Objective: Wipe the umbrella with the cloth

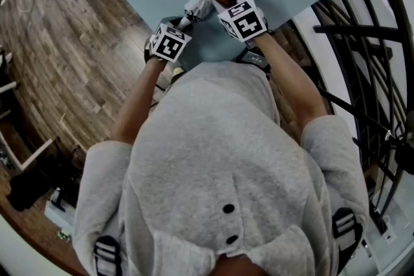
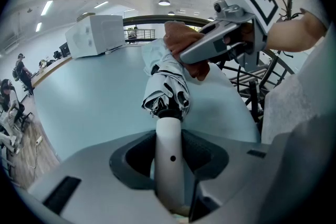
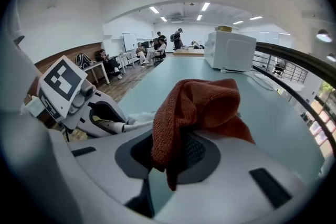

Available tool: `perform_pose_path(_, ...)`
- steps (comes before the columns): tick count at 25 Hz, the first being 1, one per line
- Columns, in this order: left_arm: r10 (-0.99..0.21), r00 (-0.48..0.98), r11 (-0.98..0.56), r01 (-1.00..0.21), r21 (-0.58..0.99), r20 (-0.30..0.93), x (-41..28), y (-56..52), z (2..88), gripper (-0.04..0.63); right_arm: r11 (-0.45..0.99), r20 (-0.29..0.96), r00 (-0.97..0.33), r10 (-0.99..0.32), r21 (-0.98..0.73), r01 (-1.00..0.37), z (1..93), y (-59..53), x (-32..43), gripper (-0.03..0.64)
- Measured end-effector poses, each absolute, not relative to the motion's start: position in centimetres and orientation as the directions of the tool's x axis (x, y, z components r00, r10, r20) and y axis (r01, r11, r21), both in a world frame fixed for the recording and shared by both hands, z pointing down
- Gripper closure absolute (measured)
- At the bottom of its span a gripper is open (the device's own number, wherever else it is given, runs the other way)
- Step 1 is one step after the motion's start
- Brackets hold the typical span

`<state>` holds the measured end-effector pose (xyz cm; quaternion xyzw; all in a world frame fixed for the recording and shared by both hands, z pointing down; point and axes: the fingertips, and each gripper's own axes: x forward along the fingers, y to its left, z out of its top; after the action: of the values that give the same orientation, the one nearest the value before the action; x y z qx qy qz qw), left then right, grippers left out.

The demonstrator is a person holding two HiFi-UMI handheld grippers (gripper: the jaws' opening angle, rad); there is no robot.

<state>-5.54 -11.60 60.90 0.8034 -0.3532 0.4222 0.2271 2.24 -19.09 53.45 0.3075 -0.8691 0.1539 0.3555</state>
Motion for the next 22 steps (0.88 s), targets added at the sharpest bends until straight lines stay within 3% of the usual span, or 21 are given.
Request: perform_pose_path(22, -0.387, 0.394, -0.643, -0.764, 0.062, 0.834, -5.5, -11.6, 60.7, 0.439, 0.812, 0.648, -0.744, -0.16, -0.342, -0.473, 53.1, -13.3, -6.5, 0.544)
